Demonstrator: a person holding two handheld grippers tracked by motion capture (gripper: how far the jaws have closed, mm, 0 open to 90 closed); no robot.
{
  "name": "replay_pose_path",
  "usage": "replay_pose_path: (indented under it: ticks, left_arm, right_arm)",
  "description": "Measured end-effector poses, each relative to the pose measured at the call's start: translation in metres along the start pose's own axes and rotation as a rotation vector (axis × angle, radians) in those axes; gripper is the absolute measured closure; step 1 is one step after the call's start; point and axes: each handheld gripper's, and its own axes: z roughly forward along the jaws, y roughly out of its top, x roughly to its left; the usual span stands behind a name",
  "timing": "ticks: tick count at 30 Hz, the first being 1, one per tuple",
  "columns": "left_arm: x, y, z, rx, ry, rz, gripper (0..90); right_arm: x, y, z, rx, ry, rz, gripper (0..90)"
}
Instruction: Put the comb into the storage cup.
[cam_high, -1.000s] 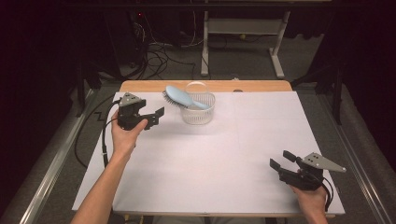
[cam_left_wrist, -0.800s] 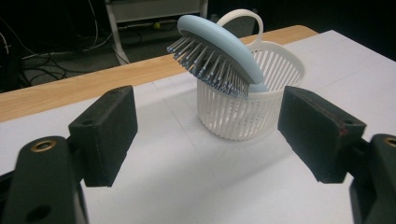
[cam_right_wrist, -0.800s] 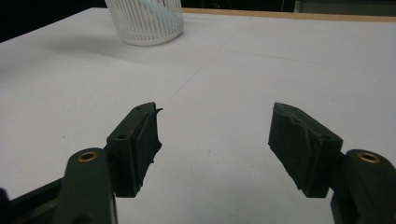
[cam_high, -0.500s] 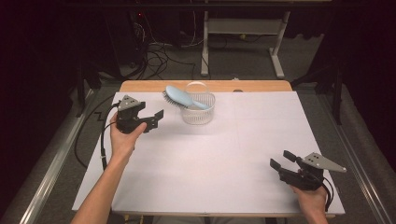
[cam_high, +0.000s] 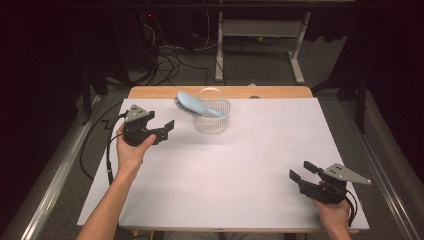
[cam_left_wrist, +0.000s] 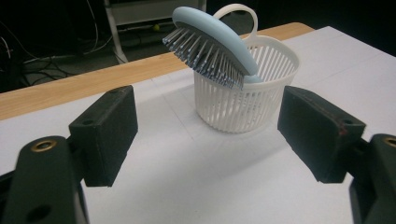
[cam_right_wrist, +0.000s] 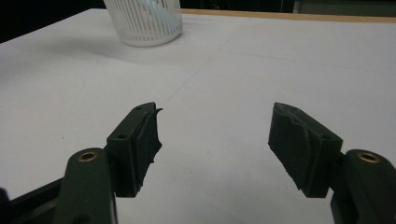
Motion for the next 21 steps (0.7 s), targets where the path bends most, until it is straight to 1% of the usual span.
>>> replay_pose_path:
  ticks: [10,16,21]
  left_arm:
    - [0.001,-0.006,-0.002,0.000,0.003,-0.001,21.0]
    - [0.002,-0.010,-0.007,-0.006,0.012,0.002,21.0]
    - [0.003,-0.013,-0.011,-0.007,0.010,0.002,21.0]
  right_arm:
    - [0.000,0.000,0.000,0.000,0.000,0.000,33.8]
    - [-0.001,0.000,0.000,-0.001,-0.001,-0.001,33.7]
    - [-0.001,0.000,0.000,-0.001,-0.002,0.001,33.8]
